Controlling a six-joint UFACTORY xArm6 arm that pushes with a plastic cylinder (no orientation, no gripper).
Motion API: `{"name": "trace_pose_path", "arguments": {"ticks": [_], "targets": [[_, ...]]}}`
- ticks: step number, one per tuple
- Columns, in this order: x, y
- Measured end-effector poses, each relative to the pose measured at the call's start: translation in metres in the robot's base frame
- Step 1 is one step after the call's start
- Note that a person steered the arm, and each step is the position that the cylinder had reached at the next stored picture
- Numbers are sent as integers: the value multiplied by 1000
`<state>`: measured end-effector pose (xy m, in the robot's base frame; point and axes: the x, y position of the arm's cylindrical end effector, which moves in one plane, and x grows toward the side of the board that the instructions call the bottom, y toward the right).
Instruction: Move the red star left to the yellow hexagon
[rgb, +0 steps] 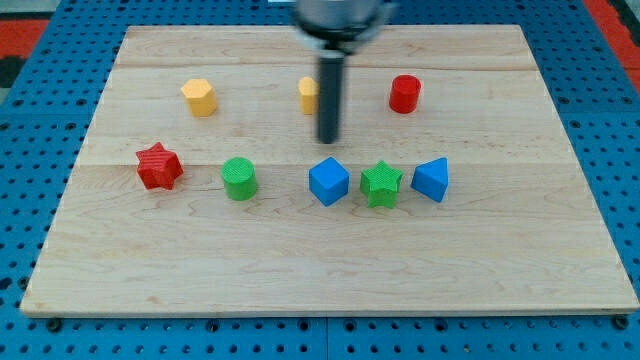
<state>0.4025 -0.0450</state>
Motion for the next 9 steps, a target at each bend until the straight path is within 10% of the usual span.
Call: {"name": "trace_pose_path", "arguments": {"ticks": [1, 5, 7, 9], "targets": [[-13, -82], [-28, -102], [11, -238], [114, -177]]}}
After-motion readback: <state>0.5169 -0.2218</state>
